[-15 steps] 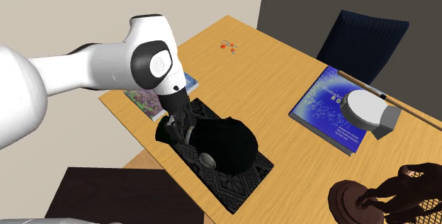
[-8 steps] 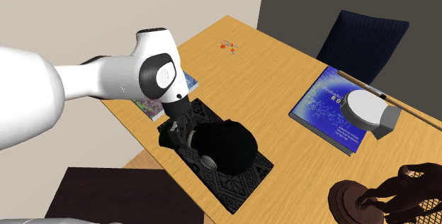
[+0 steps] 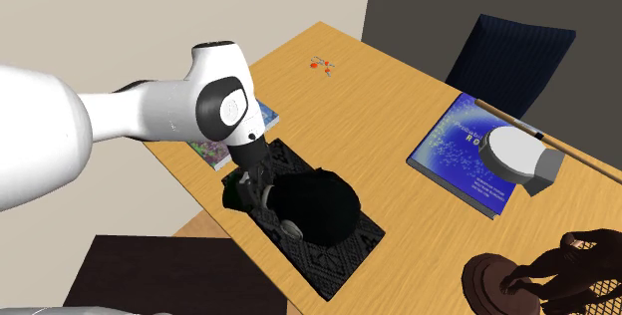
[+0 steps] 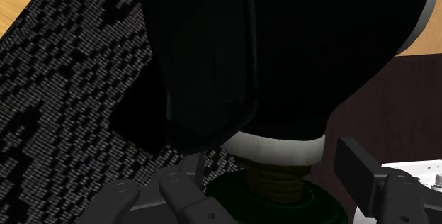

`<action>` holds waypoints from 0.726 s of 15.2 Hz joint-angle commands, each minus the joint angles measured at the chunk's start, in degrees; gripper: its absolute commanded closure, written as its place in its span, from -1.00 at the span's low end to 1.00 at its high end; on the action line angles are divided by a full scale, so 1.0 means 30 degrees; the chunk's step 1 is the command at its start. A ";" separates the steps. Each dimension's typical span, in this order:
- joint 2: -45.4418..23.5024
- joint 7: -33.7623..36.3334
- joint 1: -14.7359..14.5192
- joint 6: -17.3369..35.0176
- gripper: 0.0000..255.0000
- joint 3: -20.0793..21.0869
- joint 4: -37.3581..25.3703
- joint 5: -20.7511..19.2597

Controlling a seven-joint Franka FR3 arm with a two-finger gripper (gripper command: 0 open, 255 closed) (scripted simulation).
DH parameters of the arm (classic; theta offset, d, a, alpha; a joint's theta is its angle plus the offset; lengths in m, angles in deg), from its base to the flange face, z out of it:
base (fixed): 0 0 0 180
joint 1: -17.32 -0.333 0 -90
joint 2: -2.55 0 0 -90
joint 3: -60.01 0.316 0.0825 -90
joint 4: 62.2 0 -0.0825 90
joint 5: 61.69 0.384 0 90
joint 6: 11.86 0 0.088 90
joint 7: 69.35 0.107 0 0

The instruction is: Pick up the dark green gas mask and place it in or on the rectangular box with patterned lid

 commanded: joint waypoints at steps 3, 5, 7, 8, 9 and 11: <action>-0.0002 0.0000 0.0004 0.0001 -1.00 -0.0004 -0.0009 -0.0006; -0.0002 -0.0002 0.0007 0.0005 -1.00 -0.0005 -0.0006 -0.0008; 0.0408 -0.0059 -0.0215 -0.1373 -1.00 0.0376 -0.0937 0.0334; 0.0557 -0.0093 -0.0325 -0.2040 -1.00 0.0558 -0.1437 0.0505; 0.0649 -0.0121 -0.0410 -0.2555 -1.00 0.0698 -0.1846 0.0640; 0.0652 -0.0121 -0.0408 -0.2556 -1.00 0.0701 -0.1844 0.0640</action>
